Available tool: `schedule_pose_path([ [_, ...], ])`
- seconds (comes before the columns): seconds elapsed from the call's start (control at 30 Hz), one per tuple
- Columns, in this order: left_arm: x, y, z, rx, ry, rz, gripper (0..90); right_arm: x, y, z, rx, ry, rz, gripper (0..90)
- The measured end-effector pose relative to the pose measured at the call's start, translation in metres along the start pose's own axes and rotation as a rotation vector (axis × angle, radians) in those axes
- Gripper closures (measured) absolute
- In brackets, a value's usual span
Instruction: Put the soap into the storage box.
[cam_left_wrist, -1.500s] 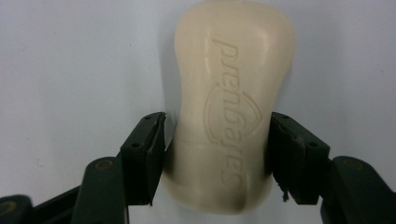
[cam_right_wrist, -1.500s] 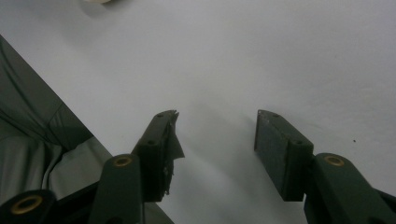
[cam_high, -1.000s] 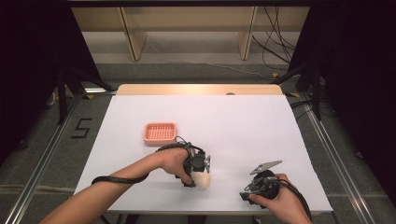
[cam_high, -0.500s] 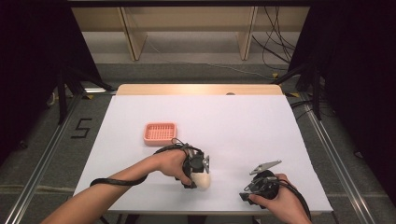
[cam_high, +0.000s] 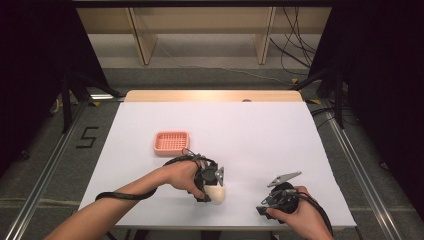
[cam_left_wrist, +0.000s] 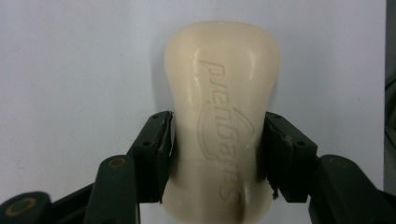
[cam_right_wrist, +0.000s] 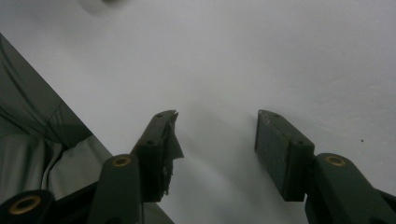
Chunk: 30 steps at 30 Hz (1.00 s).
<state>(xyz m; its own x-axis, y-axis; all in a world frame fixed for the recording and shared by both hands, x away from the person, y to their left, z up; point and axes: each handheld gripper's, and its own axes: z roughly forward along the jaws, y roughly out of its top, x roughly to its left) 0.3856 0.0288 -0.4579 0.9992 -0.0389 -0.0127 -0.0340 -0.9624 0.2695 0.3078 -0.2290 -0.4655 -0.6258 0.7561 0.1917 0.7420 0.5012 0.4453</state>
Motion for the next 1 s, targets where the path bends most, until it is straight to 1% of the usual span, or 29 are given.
schedule_pose_path([
  [0.03, 0.0, 0.0, 0.0, 0.0, 0.0, 0.0, 45.8, 0.0, 0.0, 0.0, 0.0, 0.0, 0.0, 48.6],
  [0.07, 0.0, -0.001, -0.001, -0.014, 0.007, -0.006, 46.0, 0.0, 0.0, 0.0, 0.003, -0.001, 0.005, 48.5],
  [0.17, 0.0, -0.002, -0.001, -0.003, 0.009, 0.001, 46.3, 0.001, 0.0, 0.0, 0.006, -0.002, 0.009, 48.5],
  [0.23, 0.0, -0.002, 0.0, -0.001, 0.004, 0.002, 46.5, 0.001, 0.0, 0.0, -0.002, -0.003, 0.013, 48.4],
  [0.27, 0.001, -0.003, 0.001, 0.011, -0.001, 0.004, 46.5, 0.001, 0.001, 0.0, 0.008, -0.001, 0.01, 48.4],
  [0.33, 0.001, -0.003, 0.001, 0.015, -0.007, 0.002, 46.6, 0.001, 0.001, 0.0, 0.004, -0.003, 0.011, 48.4],
  [0.37, 0.001, -0.002, 0.001, 0.027, -0.003, 0.009, 46.6, 0.001, 0.0, 0.0, 0.0, -0.003, 0.014, 48.3],
  [0.43, 0.001, -0.001, 0.001, 0.036, -0.01, 0.001, 46.4, 0.001, 0.001, 0.0, 0.009, -0.001, 0.01, 48.2],
  [0.47, 0.001, 0.001, 0.002, 0.053, -0.003, 0.015, 46.4, 0.001, 0.001, 0.0, 0.011, -0.003, 0.015, 48.1],
  [0.5, 0.001, 0.001, 0.002, 0.057, 0.0, 0.016, 46.3, 0.002, 0.001, -0.001, 0.015, -0.005, 0.022, 48.1],
  [0.53, 0.001, 0.002, 0.002, 0.063, -0.006, 0.013, 46.2, 0.001, 0.001, 0.0, 0.007, -0.001, 0.01, 48.1],
  [0.63, 0.001, 0.002, 0.002, 0.064, -0.005, 0.015, 45.4, 0.001, 0.001, 0.0, 0.006, -0.002, 0.01, 48.1],
  [0.7, 0.001, 0.003, 0.004, 0.057, -0.005, 0.007, 44.2, 0.002, 0.001, 0.0, 0.012, -0.011, 0.022, 48.0],
  [0.77, 0.001, 0.003, 0.005, 0.048, -0.003, 0.001, 42.8, 0.002, 0.001, 0.0, 0.013, -0.01, 0.023, 48.0],
  [0.8, 0.001, 0.005, 0.005, 0.058, -0.008, 0.007, 42.3, 0.002, 0.001, 0.0, 0.014, -0.019, 0.026, 48.0],
  [0.83, 0.001, 0.005, 0.005, 0.058, -0.008, 0.007, 42.3, 0.002, 0.001, 0.0, 0.01, -0.009, 0.019, 48.0],
  [0.87, 0.0, 0.008, 0.005, 0.073, -0.018, 0.012, 42.0, 0.001, 0.001, 0.001, 0.003, 0.001, 0.003, 48.0],
  [0.93, 0.0, 0.01, 0.005, 0.094, -0.016, 0.019, 41.6, 0.001, 0.001, 0.0, 0.003, 0.002, 0.004, 48.0],
  [0.97, 0.0, 0.01, 0.005, 0.094, -0.016, 0.019, 41.5, 0.001, 0.001, 0.0, 0.003, 0.002, 0.004, 48.0],
  [1.0, 0.001, 0.012, 0.006, 0.11, -0.014, 0.03, 42.0, 0.002, 0.001, 0.0, 0.005, 0.002, 0.006, 47.9],
])
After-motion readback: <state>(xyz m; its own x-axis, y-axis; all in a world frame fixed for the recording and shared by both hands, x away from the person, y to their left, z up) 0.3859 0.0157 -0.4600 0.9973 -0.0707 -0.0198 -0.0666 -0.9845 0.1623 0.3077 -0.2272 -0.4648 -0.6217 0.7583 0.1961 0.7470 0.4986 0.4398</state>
